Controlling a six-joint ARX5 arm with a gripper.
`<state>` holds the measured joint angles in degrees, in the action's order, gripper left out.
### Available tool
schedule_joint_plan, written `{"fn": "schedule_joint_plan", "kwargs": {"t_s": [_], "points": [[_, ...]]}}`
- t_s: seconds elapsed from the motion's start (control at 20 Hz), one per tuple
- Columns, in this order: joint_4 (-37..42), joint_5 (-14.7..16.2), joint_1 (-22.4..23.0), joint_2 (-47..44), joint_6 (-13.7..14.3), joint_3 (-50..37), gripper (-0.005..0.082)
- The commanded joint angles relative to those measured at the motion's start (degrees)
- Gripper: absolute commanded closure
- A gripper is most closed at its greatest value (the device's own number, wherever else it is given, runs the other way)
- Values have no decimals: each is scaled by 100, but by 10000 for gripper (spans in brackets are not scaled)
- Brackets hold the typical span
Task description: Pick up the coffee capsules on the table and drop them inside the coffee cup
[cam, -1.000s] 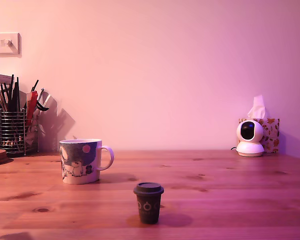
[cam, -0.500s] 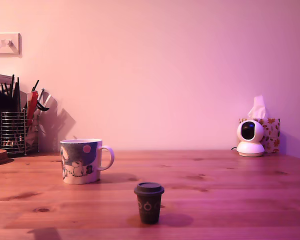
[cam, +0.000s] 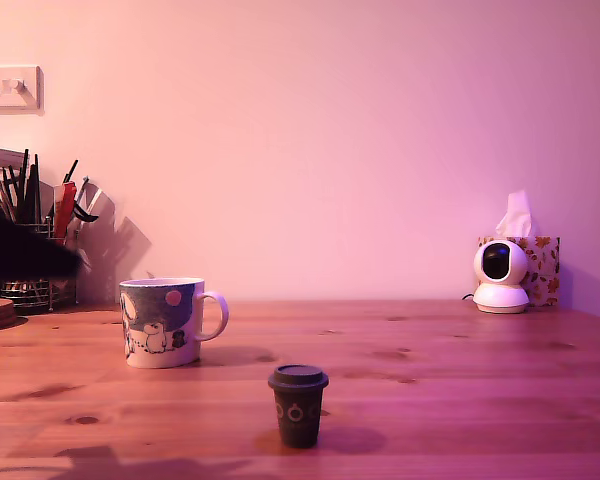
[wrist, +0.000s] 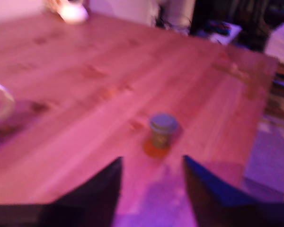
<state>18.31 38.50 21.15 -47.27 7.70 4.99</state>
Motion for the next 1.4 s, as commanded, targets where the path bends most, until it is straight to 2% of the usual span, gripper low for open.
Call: {"fn": "schedule_joint_plan", "kwargs": {"t_s": [0.0,0.1,0.25,0.35,0.4,0.5,0.55,0.6,0.7,1.0,1.1,1.2,1.35], "points": [[66,-48,61,-177,-13,87,307],[66,-170,133,-385,-15,142,281],[66,-540,295,-682,116,365,286],[63,-704,420,-894,485,549,286],[61,-756,470,-1038,514,616,287],[57,-748,581,-1421,1023,715,287],[57,-745,654,-1650,1174,752,287],[57,-717,728,-1886,1204,800,287],[57,-560,831,-2312,1447,940,287],[55,-59,868,-3102,1482,1497,287],[-26,-11,868,-3314,1464,1659,285],[-129,-37,883,-3501,1307,1823,246],[-107,-39,887,-3665,1412,1943,216]]}}
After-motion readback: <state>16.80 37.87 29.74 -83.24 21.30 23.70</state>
